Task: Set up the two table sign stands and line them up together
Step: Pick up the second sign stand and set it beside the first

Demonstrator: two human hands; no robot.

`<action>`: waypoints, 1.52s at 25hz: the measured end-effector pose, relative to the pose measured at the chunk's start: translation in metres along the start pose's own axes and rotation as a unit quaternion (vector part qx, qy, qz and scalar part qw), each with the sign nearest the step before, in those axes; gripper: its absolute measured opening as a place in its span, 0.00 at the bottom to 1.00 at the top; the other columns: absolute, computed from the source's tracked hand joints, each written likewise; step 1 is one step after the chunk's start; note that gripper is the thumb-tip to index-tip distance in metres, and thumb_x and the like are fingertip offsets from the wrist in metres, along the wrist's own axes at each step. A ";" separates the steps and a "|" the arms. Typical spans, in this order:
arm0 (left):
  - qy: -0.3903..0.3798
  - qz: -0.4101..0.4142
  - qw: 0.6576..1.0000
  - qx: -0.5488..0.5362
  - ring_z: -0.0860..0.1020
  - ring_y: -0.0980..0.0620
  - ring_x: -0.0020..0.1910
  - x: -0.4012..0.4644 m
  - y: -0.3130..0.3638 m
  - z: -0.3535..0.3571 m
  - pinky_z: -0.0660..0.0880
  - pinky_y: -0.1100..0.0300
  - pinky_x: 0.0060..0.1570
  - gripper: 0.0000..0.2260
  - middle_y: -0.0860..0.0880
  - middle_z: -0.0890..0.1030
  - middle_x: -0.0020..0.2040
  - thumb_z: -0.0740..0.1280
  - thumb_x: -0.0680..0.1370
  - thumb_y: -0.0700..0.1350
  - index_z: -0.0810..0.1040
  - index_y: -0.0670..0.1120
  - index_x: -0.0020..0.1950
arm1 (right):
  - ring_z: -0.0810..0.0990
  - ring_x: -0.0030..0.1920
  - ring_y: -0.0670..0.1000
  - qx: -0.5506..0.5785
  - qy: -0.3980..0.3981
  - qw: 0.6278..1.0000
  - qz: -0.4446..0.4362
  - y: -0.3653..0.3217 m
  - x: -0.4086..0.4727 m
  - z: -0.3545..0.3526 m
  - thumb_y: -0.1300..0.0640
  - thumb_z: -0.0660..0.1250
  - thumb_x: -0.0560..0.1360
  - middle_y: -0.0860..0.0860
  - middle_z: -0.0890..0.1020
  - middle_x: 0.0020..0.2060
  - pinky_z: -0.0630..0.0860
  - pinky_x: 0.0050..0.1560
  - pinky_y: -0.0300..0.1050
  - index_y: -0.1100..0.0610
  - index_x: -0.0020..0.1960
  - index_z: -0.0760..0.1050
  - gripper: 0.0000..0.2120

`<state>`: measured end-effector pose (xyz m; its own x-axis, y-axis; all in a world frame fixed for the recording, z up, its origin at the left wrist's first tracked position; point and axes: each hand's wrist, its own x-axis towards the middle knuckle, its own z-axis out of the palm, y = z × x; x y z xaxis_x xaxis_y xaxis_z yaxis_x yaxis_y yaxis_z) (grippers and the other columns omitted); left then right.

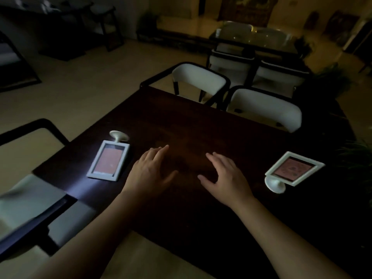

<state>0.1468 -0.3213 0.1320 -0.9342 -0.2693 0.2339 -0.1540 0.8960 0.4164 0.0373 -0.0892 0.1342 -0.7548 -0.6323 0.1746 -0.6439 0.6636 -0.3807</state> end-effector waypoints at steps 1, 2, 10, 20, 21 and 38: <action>0.008 -0.005 1.000 -0.004 0.67 0.46 0.72 -0.009 -0.027 -0.018 0.71 0.45 0.65 0.37 0.47 0.70 0.73 0.63 0.73 0.68 0.58 0.54 0.77 | 0.66 0.74 0.51 -0.005 0.004 1.000 -0.010 -0.030 0.009 0.009 0.35 0.64 0.75 0.49 0.68 0.74 0.71 0.68 0.51 0.47 0.76 0.63 0.33; 0.016 -0.001 1.000 -0.004 0.68 0.46 0.70 -0.014 -0.045 -0.028 0.72 0.46 0.64 0.37 0.46 0.71 0.71 0.63 0.72 0.67 0.60 0.54 0.77 | 0.66 0.73 0.50 -0.006 0.012 1.000 -0.017 -0.048 0.014 0.016 0.38 0.66 0.75 0.49 0.69 0.73 0.71 0.67 0.49 0.47 0.75 0.63 0.33; 0.048 -0.007 0.999 0.007 0.74 0.45 0.63 -0.047 -0.189 -0.115 0.74 0.50 0.57 0.30 0.47 0.76 0.66 0.69 0.74 0.57 0.67 0.50 0.73 | 0.72 0.69 0.50 -0.012 0.043 0.997 -0.057 -0.195 0.052 0.087 0.51 0.73 0.74 0.50 0.75 0.69 0.74 0.63 0.44 0.50 0.73 0.69 0.29; -0.017 -0.079 0.996 0.029 0.73 0.43 0.65 -0.050 -0.279 -0.113 0.72 0.50 0.59 0.28 0.43 0.76 0.67 0.71 0.75 0.51 0.70 0.47 0.73 | 0.74 0.67 0.53 -0.043 -0.020 0.994 -0.102 -0.220 0.106 0.150 0.56 0.73 0.74 0.53 0.77 0.67 0.77 0.61 0.50 0.53 0.72 0.71 0.27; -0.022 -0.089 0.995 0.032 0.73 0.43 0.65 -0.046 -0.285 -0.108 0.71 0.50 0.59 0.27 0.44 0.75 0.67 0.70 0.76 0.51 0.70 0.47 0.73 | 0.74 0.67 0.54 -0.047 -0.033 0.992 -0.112 -0.216 0.114 0.156 0.56 0.73 0.74 0.53 0.77 0.67 0.77 0.61 0.50 0.54 0.72 0.71 0.27; -0.102 0.069 0.986 0.111 0.77 0.42 0.59 0.036 -0.369 -0.028 0.78 0.47 0.51 0.19 0.45 0.79 0.59 0.69 0.74 0.38 0.76 0.46 0.65 | 0.75 0.56 0.56 -0.162 -0.163 0.955 -0.187 -0.186 0.200 0.248 0.61 0.66 0.76 0.55 0.76 0.58 0.76 0.53 0.51 0.57 0.64 0.73 0.16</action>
<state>0.1794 -0.6713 0.0111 -0.9931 -0.0828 0.0834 -0.0663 0.9805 0.1848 0.0371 -0.4385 0.0150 -0.4195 -0.9052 -0.0686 -0.9056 0.4225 -0.0378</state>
